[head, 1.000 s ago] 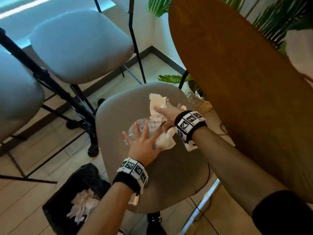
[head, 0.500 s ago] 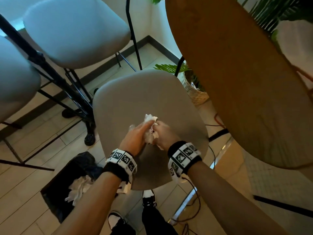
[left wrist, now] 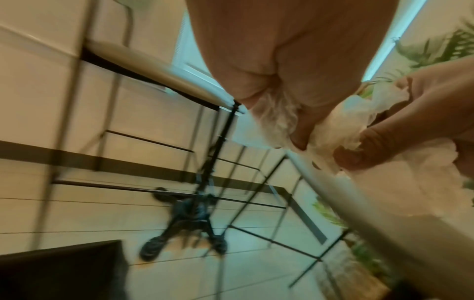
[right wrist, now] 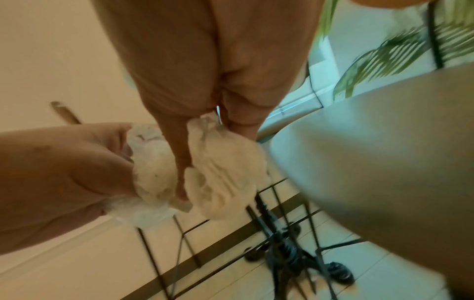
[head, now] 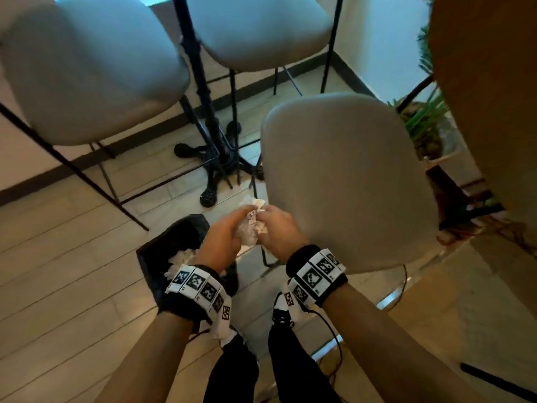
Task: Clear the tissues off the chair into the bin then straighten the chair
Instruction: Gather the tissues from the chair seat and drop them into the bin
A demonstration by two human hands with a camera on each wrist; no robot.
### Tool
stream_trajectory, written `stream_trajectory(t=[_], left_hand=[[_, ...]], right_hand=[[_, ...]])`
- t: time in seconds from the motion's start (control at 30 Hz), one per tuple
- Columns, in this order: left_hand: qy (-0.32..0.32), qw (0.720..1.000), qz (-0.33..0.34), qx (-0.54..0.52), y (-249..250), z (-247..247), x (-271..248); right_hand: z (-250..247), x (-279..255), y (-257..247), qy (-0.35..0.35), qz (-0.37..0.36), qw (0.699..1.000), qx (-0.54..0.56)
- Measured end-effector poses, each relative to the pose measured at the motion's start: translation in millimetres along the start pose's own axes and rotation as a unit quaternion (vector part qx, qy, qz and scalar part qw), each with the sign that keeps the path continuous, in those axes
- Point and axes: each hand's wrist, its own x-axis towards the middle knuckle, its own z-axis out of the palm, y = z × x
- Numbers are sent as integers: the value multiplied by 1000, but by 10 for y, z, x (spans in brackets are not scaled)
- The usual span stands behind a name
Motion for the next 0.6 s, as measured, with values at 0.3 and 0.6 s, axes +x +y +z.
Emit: stream_trajectory(t=[0.3,0.6], left_hand=[[-23,978,-205,42,-2492,-125,-1041],[-38,950,-295,97,-4745,715,-457]], right_hand=[[2582,667,-136,-266,-11,960,-90],[4501,1740,1261,-334,18,930,-154]])
